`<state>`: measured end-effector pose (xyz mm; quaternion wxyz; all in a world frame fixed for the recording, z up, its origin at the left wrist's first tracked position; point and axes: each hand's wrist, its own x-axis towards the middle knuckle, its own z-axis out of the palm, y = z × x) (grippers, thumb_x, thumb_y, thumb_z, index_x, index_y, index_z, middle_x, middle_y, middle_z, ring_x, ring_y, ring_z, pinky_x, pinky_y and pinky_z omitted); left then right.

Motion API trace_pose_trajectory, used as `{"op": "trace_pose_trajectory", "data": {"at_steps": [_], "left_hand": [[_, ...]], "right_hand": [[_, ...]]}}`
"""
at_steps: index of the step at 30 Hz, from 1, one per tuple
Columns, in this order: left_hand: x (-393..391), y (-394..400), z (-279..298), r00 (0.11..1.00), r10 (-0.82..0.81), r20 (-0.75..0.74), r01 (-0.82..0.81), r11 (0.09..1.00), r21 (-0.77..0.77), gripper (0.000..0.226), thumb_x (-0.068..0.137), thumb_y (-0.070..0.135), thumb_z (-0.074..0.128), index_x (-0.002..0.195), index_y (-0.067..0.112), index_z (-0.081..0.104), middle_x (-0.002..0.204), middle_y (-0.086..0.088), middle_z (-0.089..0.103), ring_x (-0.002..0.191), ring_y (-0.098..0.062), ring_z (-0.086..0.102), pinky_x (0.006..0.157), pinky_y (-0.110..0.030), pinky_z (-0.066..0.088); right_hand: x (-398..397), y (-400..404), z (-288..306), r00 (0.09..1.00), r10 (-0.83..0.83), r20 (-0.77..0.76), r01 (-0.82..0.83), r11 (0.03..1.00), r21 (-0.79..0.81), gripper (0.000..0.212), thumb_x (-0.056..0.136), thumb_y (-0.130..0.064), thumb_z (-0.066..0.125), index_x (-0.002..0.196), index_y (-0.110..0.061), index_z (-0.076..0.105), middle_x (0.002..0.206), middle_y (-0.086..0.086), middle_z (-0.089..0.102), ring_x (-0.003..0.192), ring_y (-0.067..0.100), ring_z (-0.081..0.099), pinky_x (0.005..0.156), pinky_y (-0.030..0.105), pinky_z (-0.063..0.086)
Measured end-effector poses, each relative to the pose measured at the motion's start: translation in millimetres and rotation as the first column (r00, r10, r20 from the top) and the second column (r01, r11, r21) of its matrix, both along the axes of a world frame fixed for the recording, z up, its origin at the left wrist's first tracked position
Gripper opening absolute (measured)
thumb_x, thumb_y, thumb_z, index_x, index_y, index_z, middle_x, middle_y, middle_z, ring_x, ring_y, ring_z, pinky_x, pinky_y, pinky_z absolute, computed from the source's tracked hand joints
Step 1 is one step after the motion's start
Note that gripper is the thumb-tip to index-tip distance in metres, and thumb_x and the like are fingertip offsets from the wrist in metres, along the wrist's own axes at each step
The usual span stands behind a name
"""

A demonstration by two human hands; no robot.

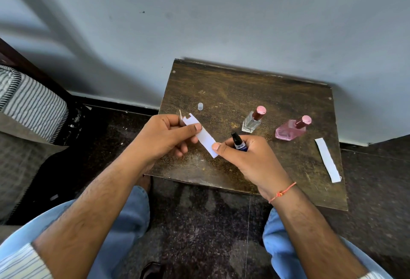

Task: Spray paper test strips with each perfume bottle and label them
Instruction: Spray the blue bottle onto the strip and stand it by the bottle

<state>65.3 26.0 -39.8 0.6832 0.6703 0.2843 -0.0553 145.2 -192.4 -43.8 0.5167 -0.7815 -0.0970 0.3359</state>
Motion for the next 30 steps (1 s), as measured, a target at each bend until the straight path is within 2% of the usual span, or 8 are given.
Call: {"op": "trace_pose_trajectory", "data": {"at_steps": [4, 8, 11, 15, 17, 21, 25, 30], "left_hand": [[5, 1, -4, 0.999, 0.033, -0.016, -0.031, 0.994, 0.102, 0.019, 0.095, 0.022, 0.081, 0.099, 0.004, 0.078, 0.079, -0.006, 0.081, 0.049, -0.013, 0.059, 0.043, -0.021, 0.050], [7, 1, -7, 0.998, -0.030, -0.064, 0.047, 0.956, 0.289, 0.014, 0.095, 0.030, 0.081, 0.096, 0.017, 0.080, 0.079, 0.001, 0.082, 0.050, -0.011, 0.063, 0.045, -0.022, 0.052], [8, -2, -12, 0.995, -0.051, -0.088, 0.084, 0.899, 0.429, 0.016, 0.093, 0.038, 0.082, 0.089, 0.023, 0.078, 0.076, 0.007, 0.081, 0.049, -0.011, 0.065, 0.051, -0.019, 0.053], [8, -5, -20, 0.990, -0.068, -0.125, 0.129, 0.806, 0.578, 0.018, 0.089, 0.044, 0.084, 0.083, 0.028, 0.078, 0.069, 0.007, 0.076, 0.050, -0.006, 0.065, 0.058, -0.026, 0.058], [10, -5, -23, 0.988, -0.075, -0.136, 0.144, 0.764, 0.629, 0.016, 0.087, 0.048, 0.084, 0.082, 0.033, 0.078, 0.067, 0.012, 0.074, 0.052, -0.001, 0.063, 0.059, -0.025, 0.056], [15, -7, -25, 0.986, -0.084, -0.142, 0.159, 0.721, 0.674, 0.016, 0.083, 0.052, 0.086, 0.082, 0.039, 0.077, 0.066, 0.020, 0.072, 0.062, 0.001, 0.066, 0.062, -0.022, 0.053], [17, -6, -24, 0.987, -0.075, -0.139, 0.150, 0.724, 0.673, 0.018, 0.080, 0.053, 0.088, 0.082, 0.040, 0.076, 0.066, 0.022, 0.071, 0.063, 0.004, 0.066, 0.066, -0.028, 0.060], [16, -7, -23, 0.992, -0.055, -0.114, 0.118, 0.730, 0.673, 0.029, 0.077, 0.055, 0.091, 0.092, 0.041, 0.071, 0.069, 0.019, 0.072, 0.069, 0.003, 0.068, 0.070, -0.032, 0.061]], "right_hand": [[-8, 6, -5, 1.000, 0.004, -0.011, -0.004, 0.999, -0.044, 0.029, 0.091, -0.036, 0.085, 0.079, -0.010, 0.079, 0.050, -0.018, 0.044, 0.051, 0.004, 0.037, 0.054, 0.026, 0.028], [-14, 12, -10, 1.000, 0.003, -0.015, -0.005, 0.996, -0.092, 0.032, 0.091, -0.037, 0.085, 0.079, -0.008, 0.078, 0.049, -0.018, 0.044, 0.051, 0.004, 0.038, 0.057, 0.029, 0.029], [-17, 15, -13, 1.000, 0.006, -0.006, -0.007, 0.992, -0.127, 0.034, 0.090, -0.037, 0.085, 0.077, -0.007, 0.077, 0.048, -0.017, 0.043, 0.050, 0.004, 0.037, 0.055, 0.029, 0.027], [-20, 18, -17, 0.999, 0.028, 0.023, -0.024, 0.987, -0.157, 0.042, 0.088, -0.040, 0.084, 0.076, -0.002, 0.070, 0.055, -0.006, 0.043, 0.054, 0.013, 0.037, 0.060, 0.034, 0.028], [-20, 20, -18, 0.998, 0.039, 0.039, -0.031, 0.983, -0.181, 0.046, 0.088, -0.040, 0.084, 0.075, 0.000, 0.067, 0.055, -0.006, 0.041, 0.053, 0.014, 0.035, 0.059, 0.035, 0.026], [-20, 22, -21, 0.992, 0.087, 0.096, -0.062, 0.969, -0.239, 0.052, 0.085, -0.047, 0.082, 0.070, -0.001, 0.061, 0.053, -0.004, 0.042, 0.053, 0.016, 0.037, 0.057, 0.037, 0.028], [-21, 25, -19, 0.979, 0.125, 0.161, -0.073, 0.953, -0.295, 0.055, 0.085, -0.049, 0.081, 0.064, -0.005, 0.055, 0.050, -0.004, 0.042, 0.051, 0.016, 0.038, 0.054, 0.036, 0.026], [-24, 28, -14, 0.959, 0.176, 0.222, -0.092, 0.935, -0.343, 0.057, 0.087, -0.050, 0.078, 0.063, -0.005, 0.051, 0.050, -0.001, 0.044, 0.050, 0.018, 0.038, 0.052, 0.038, 0.025]]}}
